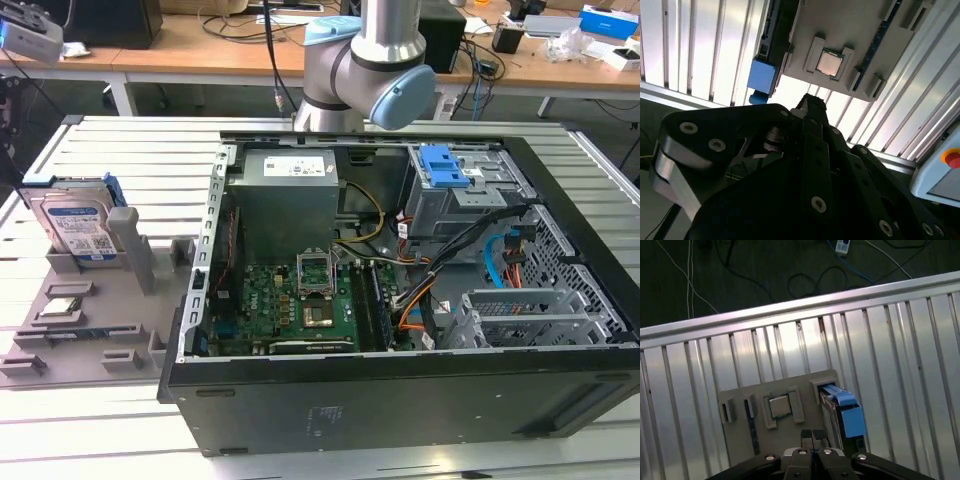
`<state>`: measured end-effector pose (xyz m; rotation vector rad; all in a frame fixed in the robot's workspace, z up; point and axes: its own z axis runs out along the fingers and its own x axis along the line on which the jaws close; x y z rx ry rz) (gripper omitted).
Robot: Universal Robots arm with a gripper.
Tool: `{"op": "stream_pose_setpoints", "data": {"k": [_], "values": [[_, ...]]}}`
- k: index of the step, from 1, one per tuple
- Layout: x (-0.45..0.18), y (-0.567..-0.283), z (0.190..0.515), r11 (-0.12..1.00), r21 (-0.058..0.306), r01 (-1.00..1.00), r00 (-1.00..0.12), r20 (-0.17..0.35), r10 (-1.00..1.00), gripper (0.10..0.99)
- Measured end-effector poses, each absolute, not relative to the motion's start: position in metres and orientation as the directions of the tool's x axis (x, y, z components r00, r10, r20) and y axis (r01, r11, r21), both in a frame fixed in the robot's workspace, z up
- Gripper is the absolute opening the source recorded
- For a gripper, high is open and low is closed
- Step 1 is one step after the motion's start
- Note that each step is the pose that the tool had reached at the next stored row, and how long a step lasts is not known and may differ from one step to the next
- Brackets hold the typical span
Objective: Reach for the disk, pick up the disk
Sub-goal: 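Pick up the disk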
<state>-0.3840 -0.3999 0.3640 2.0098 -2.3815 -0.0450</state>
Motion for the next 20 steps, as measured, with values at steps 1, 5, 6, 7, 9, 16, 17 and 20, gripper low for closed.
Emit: {"op": "stream_pose_setpoints", "data": {"k": [1,5,6,7,9,16,17,20], "values": [[-0.3841,-0.3998,0.364,0.153,0.038,-0.988,-0.153,0.0,-0.988,0.106],[-0.3841,-0.3999,0.364,0.099,0.038,-0.994,-0.099,0.001,-0.995,0.106],[-0.3841,-0.3998,0.364,0.084,0.038,-0.996,-0.084,0.001,-0.996,0.106],[-0.3841,-0.3999,0.364,0.069,0.038,-0.997,-0.069,0.0,-0.998,0.106],[-0.384,-0.3999,0.364,0.04,0.038,-0.998,-0.04,0.0,-0.999,0.106],[-0.3841,-0.3999,0.364,-0.016,0.038,-0.999,0.016,0.001,-1.0,0.106],[-0.3841,-0.3998,0.364,-0.016,0.038,-0.999,0.016,0.001,-1.0,0.106],[-0.3841,-0.3999,0.364,-0.016,0.038,-0.999,0.016,0.001,-1.0,0.106]]}}
